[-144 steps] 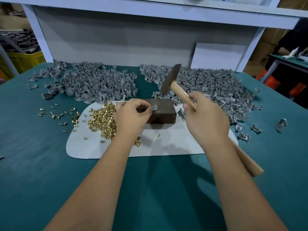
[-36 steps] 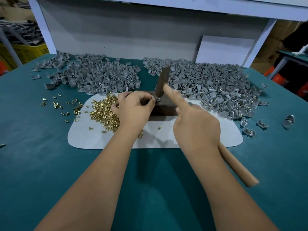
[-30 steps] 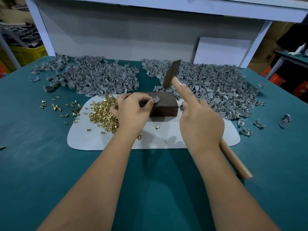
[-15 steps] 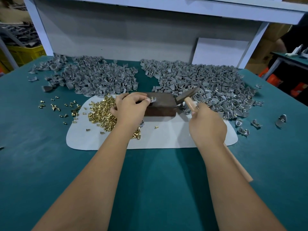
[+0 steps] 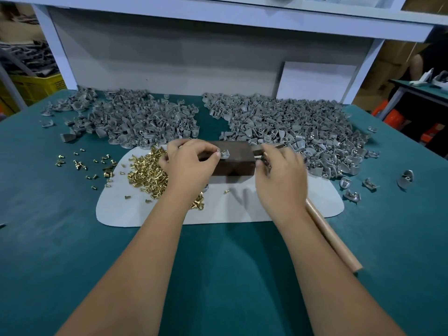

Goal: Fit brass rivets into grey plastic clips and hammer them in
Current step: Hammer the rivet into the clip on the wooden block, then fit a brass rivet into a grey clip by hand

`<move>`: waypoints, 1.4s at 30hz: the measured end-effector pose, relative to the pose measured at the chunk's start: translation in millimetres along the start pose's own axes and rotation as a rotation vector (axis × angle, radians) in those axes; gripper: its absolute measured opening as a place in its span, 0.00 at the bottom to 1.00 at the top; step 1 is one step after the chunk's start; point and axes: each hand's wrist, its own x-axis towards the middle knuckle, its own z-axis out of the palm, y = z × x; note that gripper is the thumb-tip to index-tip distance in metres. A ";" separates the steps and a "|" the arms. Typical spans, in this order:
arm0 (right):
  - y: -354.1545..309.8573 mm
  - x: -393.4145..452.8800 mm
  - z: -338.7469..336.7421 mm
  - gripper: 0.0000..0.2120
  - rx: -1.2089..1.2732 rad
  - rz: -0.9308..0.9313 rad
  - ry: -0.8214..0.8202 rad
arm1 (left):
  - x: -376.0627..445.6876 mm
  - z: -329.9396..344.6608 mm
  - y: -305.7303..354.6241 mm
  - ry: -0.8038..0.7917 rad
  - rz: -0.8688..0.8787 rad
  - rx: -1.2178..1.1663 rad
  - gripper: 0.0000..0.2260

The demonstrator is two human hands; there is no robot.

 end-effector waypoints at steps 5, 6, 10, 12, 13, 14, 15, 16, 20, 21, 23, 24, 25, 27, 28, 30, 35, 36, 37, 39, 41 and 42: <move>-21.0 -10.8 11.4 0.20 0.573 0.121 -0.193 | -5.1 -3.6 5.9 0.008 0.157 -0.162 0.05; -21.5 -10.8 13.8 0.19 0.620 0.145 -0.216 | -5.8 -4.3 7.0 -0.028 0.183 -0.196 0.07; -24.5 -10.1 18.0 0.13 0.796 0.264 -0.231 | -5.5 -2.9 8.9 -0.124 0.251 -0.190 0.09; -26.3 -5.6 16.6 0.12 0.839 0.315 -0.223 | -5.6 -1.4 8.0 -0.122 0.248 -0.191 0.08; -27.3 0.9 15.0 0.13 0.814 0.332 -0.222 | -6.2 -0.9 7.7 -0.105 0.233 -0.195 0.08; -28.8 9.7 13.2 0.13 0.778 0.355 -0.228 | -6.3 -0.9 7.5 -0.080 0.212 -0.199 0.07; -28.2 22.3 12.0 0.12 0.753 0.377 -0.216 | -6.0 -1.0 7.1 -0.045 0.186 -0.200 0.06; -28.0 37.4 9.4 0.12 0.761 0.398 -0.194 | -5.0 -1.1 6.1 -0.004 0.159 -0.197 0.06; -27.0 81.3 7.1 0.37 0.540 0.344 -0.073 | 1.6 -1.9 -0.4 0.131 0.028 -0.140 0.08; -28.9 77.7 12.2 0.39 0.396 0.303 -0.045 | 2.9 -1.6 -2.0 0.152 0.000 -0.130 0.08; -34.8 53.2 27.9 0.38 0.202 0.214 -0.013 | 6.2 0.1 -5.0 0.177 -0.016 -0.101 0.07; -39.4 38.2 35.2 0.36 0.148 0.146 -0.010 | 8.5 0.8 -6.4 0.180 -0.005 -0.080 0.08; -43.3 25.4 40.6 0.34 0.112 0.049 -0.015 | 10.6 0.7 -7.9 0.177 0.015 -0.049 0.08; -49.3 12.4 45.7 0.26 0.078 -0.197 0.005 | 14.9 -1.1 -11.7 0.169 0.053 0.013 0.09; -52.4 10.7 45.3 0.22 0.108 -0.300 0.032 | 16.5 -2.8 -14.4 0.178 0.054 0.032 0.10; -60.5 6.3 43.7 0.14 0.247 -0.430 -0.005 | 18.5 -7.6 -21.9 0.224 0.002 0.100 0.11; -68.4 -11.2 45.0 0.11 0.281 -0.461 -0.233 | 26.0 -24.4 -37.8 0.283 -0.218 0.166 0.18; -67.1 -9.6 44.6 0.11 0.259 -0.442 -0.263 | 30.8 -28.1 -38.1 0.293 -0.241 0.151 0.19; -65.5 -7.6 44.3 0.12 0.236 -0.441 -0.299 | 37.0 -31.0 -38.0 0.293 -0.258 0.172 0.19; -61.9 -4.5 44.7 0.17 0.204 -0.483 -0.416 | 50.8 -33.6 -39.6 0.208 -0.274 0.309 0.23; -59.3 -3.3 45.8 0.21 0.162 -0.545 -0.548 | 62.4 -33.8 -45.4 0.016 -0.256 0.461 0.29; -58.9 -3.3 46.5 0.22 0.142 -0.565 -0.596 | 66.0 -32.9 -50.1 -0.076 -0.248 0.513 0.30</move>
